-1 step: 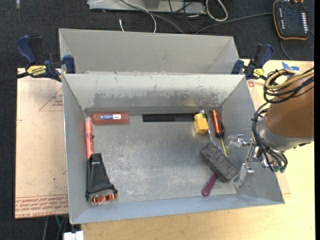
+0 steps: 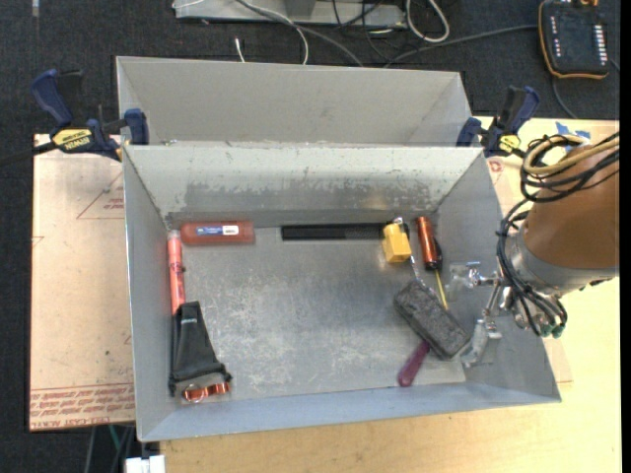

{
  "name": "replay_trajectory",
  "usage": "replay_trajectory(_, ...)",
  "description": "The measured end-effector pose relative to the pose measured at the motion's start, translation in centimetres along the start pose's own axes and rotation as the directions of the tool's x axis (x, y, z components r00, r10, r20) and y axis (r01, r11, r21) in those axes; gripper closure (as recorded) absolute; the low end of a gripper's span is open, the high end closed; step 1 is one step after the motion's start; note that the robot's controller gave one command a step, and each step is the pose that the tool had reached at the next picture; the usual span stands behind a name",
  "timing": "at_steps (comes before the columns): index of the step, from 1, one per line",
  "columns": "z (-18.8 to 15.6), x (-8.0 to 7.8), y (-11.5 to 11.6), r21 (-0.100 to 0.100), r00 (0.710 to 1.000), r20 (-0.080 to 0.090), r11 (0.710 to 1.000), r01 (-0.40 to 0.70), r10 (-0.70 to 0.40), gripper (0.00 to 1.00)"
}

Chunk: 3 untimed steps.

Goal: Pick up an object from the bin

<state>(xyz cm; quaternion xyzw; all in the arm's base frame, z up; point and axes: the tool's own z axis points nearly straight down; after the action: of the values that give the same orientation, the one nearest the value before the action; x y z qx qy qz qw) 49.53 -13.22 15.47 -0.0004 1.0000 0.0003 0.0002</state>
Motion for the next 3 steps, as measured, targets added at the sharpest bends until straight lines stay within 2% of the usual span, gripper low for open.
replay_trajectory(1, 8.4, 1.1, -0.3, -0.002, 0.97, 0.008, 0.97, -0.242, 0.242, 0.0)
replay_trajectory(2, 1.5, 0.0, -1.0, 0.0, 0.985, 0.004, 0.985, -0.172, 0.172, 0.0)
replay_trajectory(3, 4.5, -0.5, 0.0, -0.003, 0.953, -0.009, 0.953, -0.303, 0.302, 0.0)
